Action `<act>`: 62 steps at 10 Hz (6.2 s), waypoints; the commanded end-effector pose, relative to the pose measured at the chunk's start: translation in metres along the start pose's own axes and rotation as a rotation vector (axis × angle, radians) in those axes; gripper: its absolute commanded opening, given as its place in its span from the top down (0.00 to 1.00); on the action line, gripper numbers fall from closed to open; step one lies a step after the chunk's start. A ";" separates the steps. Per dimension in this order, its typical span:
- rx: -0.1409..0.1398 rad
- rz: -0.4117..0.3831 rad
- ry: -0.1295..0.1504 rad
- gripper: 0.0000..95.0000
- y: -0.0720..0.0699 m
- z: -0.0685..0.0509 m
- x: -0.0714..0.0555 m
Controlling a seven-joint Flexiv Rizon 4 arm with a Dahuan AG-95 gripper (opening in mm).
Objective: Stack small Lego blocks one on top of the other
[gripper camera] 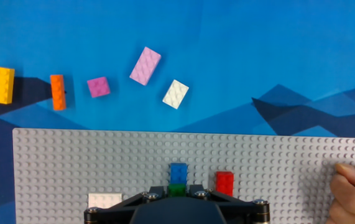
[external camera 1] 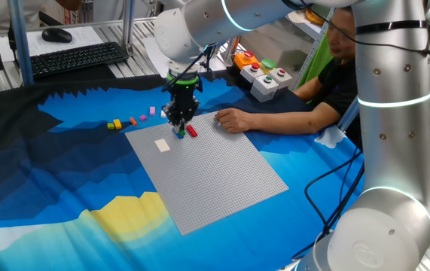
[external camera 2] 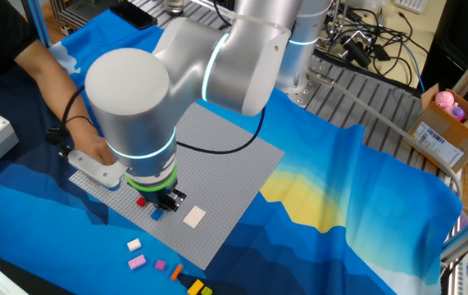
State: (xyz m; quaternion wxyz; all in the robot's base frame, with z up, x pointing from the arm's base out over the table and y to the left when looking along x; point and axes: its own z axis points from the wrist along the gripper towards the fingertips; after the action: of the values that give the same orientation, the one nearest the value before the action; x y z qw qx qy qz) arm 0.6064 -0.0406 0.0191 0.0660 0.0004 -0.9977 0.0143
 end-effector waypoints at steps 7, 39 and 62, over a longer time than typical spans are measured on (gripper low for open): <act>-0.035 0.014 -0.033 1.00 0.001 0.002 -0.010; -0.043 0.055 -0.029 0.80 0.006 0.002 -0.010; -0.040 0.063 0.002 0.80 0.005 -0.017 -0.015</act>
State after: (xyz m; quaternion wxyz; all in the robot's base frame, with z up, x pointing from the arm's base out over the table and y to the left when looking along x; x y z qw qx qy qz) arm 0.6257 -0.0363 0.0325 0.0597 -0.0338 -0.9976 -0.0014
